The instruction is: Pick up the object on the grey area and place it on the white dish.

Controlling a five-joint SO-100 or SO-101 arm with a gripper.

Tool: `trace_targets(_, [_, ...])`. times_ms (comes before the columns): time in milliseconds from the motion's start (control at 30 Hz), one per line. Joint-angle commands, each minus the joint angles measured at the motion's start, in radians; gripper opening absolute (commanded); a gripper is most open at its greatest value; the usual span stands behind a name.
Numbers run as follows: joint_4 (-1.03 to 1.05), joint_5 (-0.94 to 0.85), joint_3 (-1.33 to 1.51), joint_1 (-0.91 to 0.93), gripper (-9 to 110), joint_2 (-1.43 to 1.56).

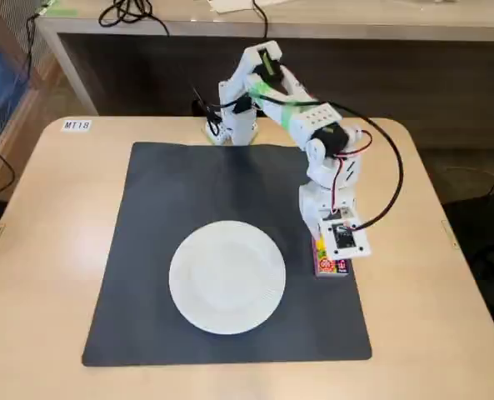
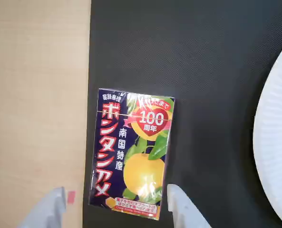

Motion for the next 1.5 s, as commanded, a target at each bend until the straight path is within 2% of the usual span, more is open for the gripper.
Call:
trace_targets(0, [0.006,-0.006,-0.077,-0.008,31,-0.005])
trace_targets(333, [0.018,-0.017,-0.138,0.006,35,-0.075])
trace_targets(600, [0.12,-0.032,-0.305,0.012,34,-0.204])
trace_targets(733, [0.236,-0.034,-0.541,0.017,33,-0.337])
trace_targets(900, [0.42,-0.021,-1.071,0.025,29,-0.62])
trace_targets(1200, [0.425,-0.009,-1.089,0.037,21,-0.664])
trace_targets(1367, [0.428,-0.011,-1.088,0.034,22,-0.675])
trace_targets(1467, [0.433,-0.012,-1.081,0.028,27,-0.676])
